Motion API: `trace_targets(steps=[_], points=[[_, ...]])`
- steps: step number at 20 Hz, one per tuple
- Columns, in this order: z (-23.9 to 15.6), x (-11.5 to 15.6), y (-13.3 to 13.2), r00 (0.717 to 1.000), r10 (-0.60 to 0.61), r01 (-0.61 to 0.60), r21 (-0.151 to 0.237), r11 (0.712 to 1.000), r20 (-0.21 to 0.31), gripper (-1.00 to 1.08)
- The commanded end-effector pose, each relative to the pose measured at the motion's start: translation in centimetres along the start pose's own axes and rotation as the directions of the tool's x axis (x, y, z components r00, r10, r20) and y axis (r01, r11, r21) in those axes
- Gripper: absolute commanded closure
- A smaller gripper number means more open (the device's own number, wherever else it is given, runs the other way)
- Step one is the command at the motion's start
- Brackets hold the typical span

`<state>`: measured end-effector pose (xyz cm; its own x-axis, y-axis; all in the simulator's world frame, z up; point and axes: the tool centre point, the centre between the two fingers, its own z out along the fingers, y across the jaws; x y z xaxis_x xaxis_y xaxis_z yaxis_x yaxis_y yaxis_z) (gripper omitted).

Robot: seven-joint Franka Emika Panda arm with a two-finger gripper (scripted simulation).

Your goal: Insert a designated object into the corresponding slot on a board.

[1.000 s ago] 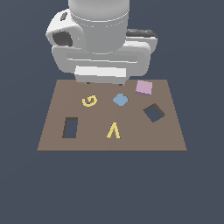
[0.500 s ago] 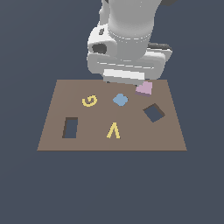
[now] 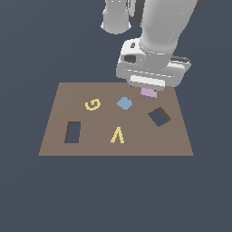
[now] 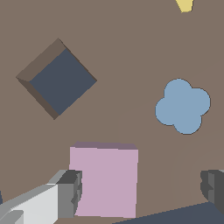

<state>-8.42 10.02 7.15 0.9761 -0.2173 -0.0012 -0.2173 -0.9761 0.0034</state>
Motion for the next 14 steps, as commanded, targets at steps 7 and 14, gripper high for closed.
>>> trace_targets(steps=[7, 14], points=[[2.1, -1.6, -2.7, 0.999, 0.041, -0.041, 0.003, 0.999, -0.001, -0.92], [2.2, -1.6, -2.9, 0.999, 0.043, -0.043, 0.004, 0.999, -0.001, -0.92]])
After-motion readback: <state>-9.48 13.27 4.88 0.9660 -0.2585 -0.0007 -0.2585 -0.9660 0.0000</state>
